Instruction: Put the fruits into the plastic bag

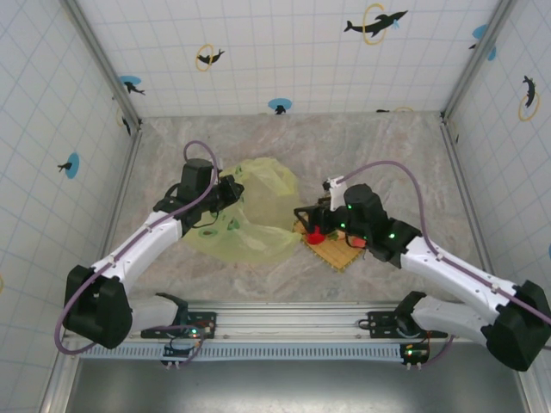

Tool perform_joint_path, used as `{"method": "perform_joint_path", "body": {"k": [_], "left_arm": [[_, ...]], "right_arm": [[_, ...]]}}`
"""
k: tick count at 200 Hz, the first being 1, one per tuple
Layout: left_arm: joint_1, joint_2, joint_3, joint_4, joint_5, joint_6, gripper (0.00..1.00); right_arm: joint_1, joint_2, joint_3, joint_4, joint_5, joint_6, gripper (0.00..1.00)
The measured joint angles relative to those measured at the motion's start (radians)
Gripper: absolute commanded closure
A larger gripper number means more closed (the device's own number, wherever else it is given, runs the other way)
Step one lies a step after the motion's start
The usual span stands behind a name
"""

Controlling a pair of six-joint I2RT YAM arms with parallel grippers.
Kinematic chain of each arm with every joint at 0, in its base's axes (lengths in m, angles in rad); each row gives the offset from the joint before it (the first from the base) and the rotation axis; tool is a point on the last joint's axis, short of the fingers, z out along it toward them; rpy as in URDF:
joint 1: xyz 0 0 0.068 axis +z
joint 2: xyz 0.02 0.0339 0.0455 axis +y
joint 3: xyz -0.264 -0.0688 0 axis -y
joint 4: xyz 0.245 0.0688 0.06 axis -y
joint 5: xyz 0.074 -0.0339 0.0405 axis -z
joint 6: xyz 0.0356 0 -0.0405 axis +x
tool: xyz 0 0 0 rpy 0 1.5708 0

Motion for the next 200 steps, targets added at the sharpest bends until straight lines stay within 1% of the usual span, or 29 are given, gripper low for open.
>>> {"method": "perform_joint_path", "body": {"k": [20,42,67,88,107,122,141,167,200], "left_arm": [[0.0,0.003,0.0,0.0,0.0,0.011,1.0],[0.0,0.003,0.0,-0.001,0.0,0.015,1.0],[0.0,0.003,0.0,-0.002,-0.006,0.018,1.0],[0.0,0.003,0.0,-0.004,-0.012,0.018,1.0],[0.0,0.003,0.0,-0.004,-0.018,0.018,1.0],[0.0,0.003,0.0,-0.005,-0.021,0.018,1.0],[0.0,0.003,0.0,-0.005,-0.023,0.018,1.0],[0.0,0.003,0.0,-0.005,-0.023,0.018,1.0],[0.0,0.003,0.0,-0.006,-0.023,0.018,1.0]], "right_arm": [[-0.032,-0.019,0.0,-0.106,0.109,-0.021,0.12],[-0.032,-0.016,0.0,-0.201,0.178,-0.025,0.14],[0.001,-0.012,-0.018,-0.257,0.237,-0.013,0.15],[0.048,-0.008,-0.044,-0.33,0.3,0.011,0.2],[0.051,-0.016,-0.076,-0.386,0.365,0.043,0.22],[0.033,-0.035,-0.114,-0.419,0.405,0.074,0.23],[-0.007,-0.048,-0.153,-0.443,0.432,0.101,0.25],[-0.059,-0.043,-0.184,-0.435,0.436,0.12,0.3],[-0.072,0.011,-0.204,-0.38,0.429,0.126,0.33]]}}
